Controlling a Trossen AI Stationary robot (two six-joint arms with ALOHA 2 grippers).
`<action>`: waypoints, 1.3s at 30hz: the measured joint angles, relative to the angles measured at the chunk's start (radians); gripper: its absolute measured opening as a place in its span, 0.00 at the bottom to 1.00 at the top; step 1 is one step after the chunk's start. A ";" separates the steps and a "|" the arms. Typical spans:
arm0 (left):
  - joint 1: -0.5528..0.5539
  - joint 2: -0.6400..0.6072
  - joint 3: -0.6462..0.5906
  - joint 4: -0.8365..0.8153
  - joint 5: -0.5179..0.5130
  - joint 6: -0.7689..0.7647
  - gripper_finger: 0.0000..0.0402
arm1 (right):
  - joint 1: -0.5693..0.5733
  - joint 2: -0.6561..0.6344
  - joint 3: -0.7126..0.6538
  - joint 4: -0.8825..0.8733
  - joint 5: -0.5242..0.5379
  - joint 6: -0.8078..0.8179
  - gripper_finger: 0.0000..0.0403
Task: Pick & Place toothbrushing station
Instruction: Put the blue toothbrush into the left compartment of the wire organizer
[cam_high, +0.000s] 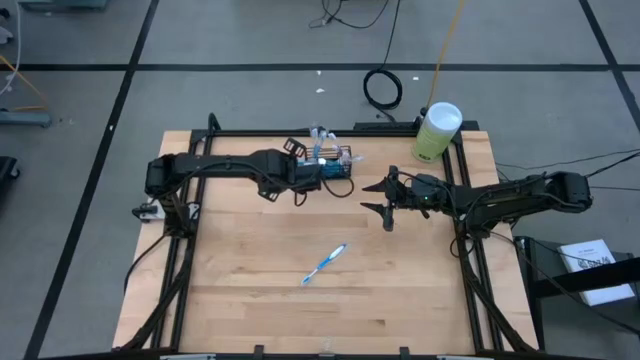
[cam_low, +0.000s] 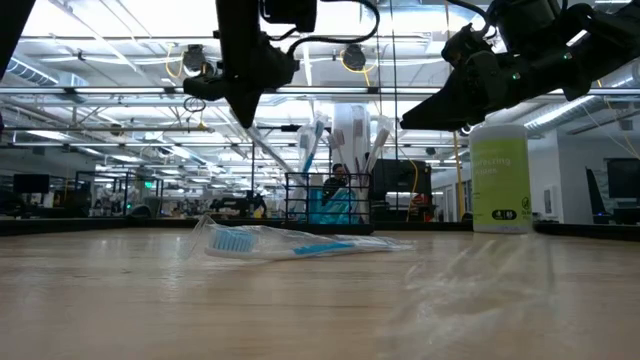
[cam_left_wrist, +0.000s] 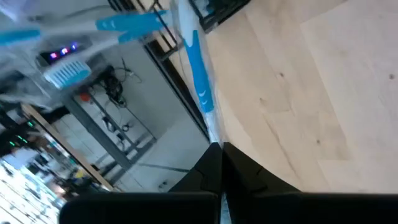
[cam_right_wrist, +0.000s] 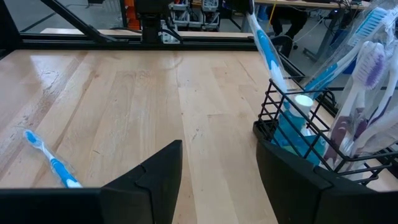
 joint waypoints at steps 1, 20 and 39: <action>0.003 0.000 -0.005 0.003 0.000 -0.016 0.01 | 0.000 0.000 0.000 0.000 0.000 0.000 0.49; 0.005 0.000 -0.007 0.018 -0.015 -0.329 0.42 | 0.000 0.000 0.000 0.001 0.000 -0.008 0.49; 0.007 0.000 0.078 0.168 -0.173 -0.220 0.52 | 0.000 0.000 0.000 0.010 0.000 -0.008 0.49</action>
